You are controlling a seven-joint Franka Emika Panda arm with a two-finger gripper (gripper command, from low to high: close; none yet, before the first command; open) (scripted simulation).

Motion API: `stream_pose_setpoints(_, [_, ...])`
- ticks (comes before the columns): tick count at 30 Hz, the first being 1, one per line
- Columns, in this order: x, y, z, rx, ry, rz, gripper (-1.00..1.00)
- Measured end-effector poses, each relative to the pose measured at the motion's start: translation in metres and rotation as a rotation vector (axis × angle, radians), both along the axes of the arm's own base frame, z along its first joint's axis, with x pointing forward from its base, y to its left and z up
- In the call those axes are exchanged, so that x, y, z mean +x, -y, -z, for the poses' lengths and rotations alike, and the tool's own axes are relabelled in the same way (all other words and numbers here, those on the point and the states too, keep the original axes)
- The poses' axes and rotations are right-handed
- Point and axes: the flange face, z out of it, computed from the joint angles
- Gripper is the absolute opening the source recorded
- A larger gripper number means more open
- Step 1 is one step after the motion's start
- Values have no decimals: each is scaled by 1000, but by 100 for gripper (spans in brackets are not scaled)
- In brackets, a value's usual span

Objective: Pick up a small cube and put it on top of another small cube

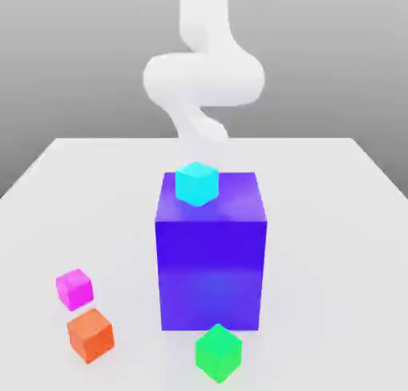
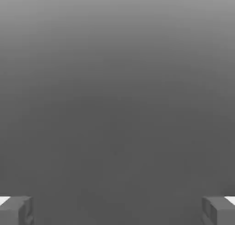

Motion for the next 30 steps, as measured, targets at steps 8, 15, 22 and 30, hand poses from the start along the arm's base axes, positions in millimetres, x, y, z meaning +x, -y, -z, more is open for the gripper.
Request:
stream_pose_setpoints(8, [-20,101,40,-265,-106,-199,0])
stream_pose_setpoints(15, [-30,173,101,-447,-230,-427,0])
stream_pose_setpoints(22, [-32,225,182,-590,-356,-719,0])
stream_pose_setpoints(30, [-30,253,293,-712,-466,-1134,0])
